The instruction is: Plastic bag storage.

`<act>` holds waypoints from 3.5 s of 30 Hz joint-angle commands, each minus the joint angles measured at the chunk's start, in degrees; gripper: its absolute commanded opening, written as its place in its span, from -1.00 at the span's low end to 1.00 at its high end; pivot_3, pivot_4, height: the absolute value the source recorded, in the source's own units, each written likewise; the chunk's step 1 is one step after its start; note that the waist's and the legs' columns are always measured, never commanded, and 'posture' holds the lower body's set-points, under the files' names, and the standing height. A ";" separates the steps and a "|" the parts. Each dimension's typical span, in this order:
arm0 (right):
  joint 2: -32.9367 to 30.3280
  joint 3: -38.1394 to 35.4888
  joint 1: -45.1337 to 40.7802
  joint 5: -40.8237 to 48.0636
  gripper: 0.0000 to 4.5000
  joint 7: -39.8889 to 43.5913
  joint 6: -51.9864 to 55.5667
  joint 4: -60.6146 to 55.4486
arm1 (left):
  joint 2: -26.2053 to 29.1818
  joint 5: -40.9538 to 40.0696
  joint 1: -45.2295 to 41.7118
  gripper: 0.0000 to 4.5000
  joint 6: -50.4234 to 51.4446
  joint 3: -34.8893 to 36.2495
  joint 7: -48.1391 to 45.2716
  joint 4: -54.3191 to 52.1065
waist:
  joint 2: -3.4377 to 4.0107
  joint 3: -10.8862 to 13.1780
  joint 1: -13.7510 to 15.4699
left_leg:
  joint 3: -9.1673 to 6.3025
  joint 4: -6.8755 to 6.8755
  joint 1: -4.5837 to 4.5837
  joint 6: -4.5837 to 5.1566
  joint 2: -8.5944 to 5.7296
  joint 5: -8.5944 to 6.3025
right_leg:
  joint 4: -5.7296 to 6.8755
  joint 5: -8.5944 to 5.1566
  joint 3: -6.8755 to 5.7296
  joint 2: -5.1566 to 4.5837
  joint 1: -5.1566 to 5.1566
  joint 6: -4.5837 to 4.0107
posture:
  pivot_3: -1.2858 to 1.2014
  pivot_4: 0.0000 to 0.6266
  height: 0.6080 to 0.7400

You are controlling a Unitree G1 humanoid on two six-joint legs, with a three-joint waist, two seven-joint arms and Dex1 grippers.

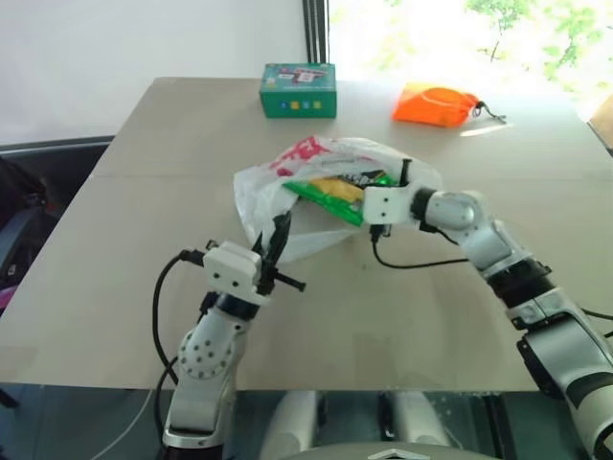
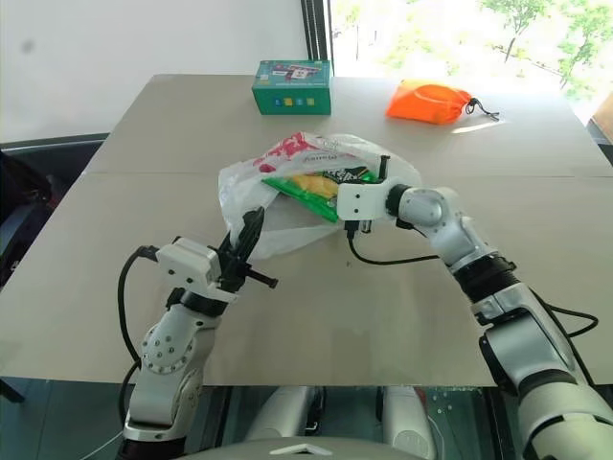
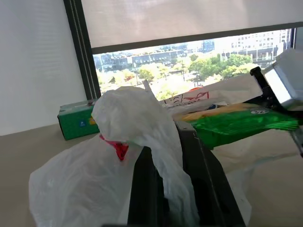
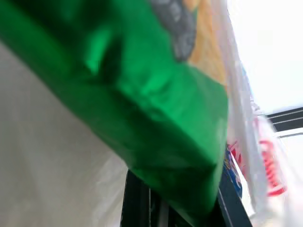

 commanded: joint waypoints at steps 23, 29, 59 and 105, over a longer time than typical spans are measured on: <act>-11.00 -18.91 18.05 40.73 0.99 16.26 30.32 -34.94 | -0.02 0.32 -0.95 -1.00 -2.03 0.25 0.61 0.72 | 0.03 0.02 -1.04 | -0.15 0.02 0.08 0.34 0.07 -0.19 | 0.19 0.01 -0.05 0.00 0.04 -0.02 | 0.03 -0.52 1.00; -15.64 -17.88 25.92 31.20 0.99 11.22 33.46 -36.51 | -0.22 0.33 -1.15 -1.00 -2.32 -0.01 0.50 1.30 | 0.00 -0.01 -0.11 | -0.19 0.14 0.02 0.32 -0.01 -0.18 | 0.15 0.02 -0.10 -0.03 0.10 -0.03 | 0.03 -0.52 1.00; 1.13 -33.77 10.22 43.99 -0.99 -0.71 44.93 -27.23 | 2.09 0.46 -23.23 -1.00 -1.55 6.81 4.29 16.21 | 0.04 0.05 0.04 | -0.34 0.70 -0.01 0.33 -0.01 -0.18 | 0.44 0.04 -0.20 0.28 0.20 -0.04 | 0.03 -0.52 1.00; -12.31 -36.21 48.09 48.20 1.00 23.86 24.28 -23.40 | 12.90 -9.74 19.73 0.97 4.71 16.65 -14.11 3.33 | 0.06 0.30 -1.07 | 0.18 0.76 1.17 0.63 0.24 -0.29 | 0.14 -0.01 0.10 0.07 1.38 -0.10 | 0.03 -0.52 1.00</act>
